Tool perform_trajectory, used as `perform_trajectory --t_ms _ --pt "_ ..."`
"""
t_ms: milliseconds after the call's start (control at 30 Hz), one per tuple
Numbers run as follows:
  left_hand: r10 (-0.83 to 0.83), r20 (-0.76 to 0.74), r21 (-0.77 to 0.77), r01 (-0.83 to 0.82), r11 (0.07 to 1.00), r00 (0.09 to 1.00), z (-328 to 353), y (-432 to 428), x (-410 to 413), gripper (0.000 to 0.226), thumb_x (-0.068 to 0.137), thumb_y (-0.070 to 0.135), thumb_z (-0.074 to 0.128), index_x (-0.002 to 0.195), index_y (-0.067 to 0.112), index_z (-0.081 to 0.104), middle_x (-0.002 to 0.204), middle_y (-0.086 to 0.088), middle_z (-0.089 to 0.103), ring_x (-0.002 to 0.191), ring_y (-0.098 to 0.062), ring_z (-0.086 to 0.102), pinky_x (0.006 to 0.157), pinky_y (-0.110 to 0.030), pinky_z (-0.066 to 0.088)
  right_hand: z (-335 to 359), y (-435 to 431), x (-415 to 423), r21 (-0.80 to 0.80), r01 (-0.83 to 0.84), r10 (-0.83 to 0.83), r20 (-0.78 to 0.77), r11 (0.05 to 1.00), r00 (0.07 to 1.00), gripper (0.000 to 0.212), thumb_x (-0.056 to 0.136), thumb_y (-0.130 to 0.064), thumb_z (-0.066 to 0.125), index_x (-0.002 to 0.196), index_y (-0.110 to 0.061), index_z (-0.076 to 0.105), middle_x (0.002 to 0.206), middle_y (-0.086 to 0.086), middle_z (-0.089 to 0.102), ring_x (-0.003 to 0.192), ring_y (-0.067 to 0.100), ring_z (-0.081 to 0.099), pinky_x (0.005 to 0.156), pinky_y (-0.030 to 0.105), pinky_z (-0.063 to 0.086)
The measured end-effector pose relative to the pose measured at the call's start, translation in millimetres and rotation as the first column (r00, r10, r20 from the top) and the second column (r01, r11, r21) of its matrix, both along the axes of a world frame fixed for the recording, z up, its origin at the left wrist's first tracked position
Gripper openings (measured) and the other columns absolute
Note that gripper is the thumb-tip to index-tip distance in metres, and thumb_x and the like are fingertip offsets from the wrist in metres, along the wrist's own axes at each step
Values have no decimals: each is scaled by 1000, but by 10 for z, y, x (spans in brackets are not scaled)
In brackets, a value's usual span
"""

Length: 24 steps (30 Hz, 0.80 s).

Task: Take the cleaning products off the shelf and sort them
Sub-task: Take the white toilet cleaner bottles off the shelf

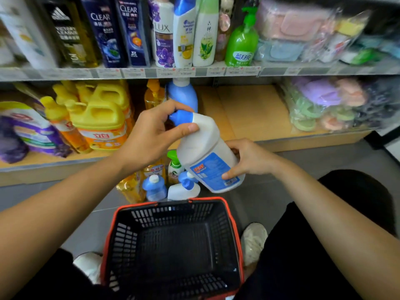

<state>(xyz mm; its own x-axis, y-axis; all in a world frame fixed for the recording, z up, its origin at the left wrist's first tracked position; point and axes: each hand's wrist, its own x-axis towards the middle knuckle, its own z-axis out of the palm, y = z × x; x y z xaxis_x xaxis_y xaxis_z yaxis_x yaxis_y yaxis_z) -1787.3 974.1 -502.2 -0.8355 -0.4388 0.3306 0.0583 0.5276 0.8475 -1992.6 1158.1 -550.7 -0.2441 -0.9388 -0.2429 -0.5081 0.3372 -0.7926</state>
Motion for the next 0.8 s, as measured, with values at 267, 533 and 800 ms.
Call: perform_trajectory --t_ms 267,533,800 --pt "42 101 -317 -8 948 994 13 310 272 45 88 54 64 116 20 67 103 3 72 88 -21 69 78 -44 54 -237 -96 783 -271 192 -79 379 943 922 61 64 -23 89 120 -20 63 112 -1 73 106 12 66 89 31 52" --pt "114 65 -309 -88 947 991 25 260 443 31 94 44 61 110 18 68 94 2 71 82 -17 64 74 -33 49 -129 -243 1020 -439 275 -121 347 856 930 62 69 -15 88 123 -26 61 109 -13 72 101 4 65 86 21 51" --pt "267 167 -483 -158 861 949 -73 185 408 39 97 56 30 73 29 43 59 -3 58 64 -35 57 58 -47 43 -211 -216 1224 -418 357 -376 40 835 926 72 62 -40 94 126 -26 63 107 -9 73 99 7 66 85 30 54"
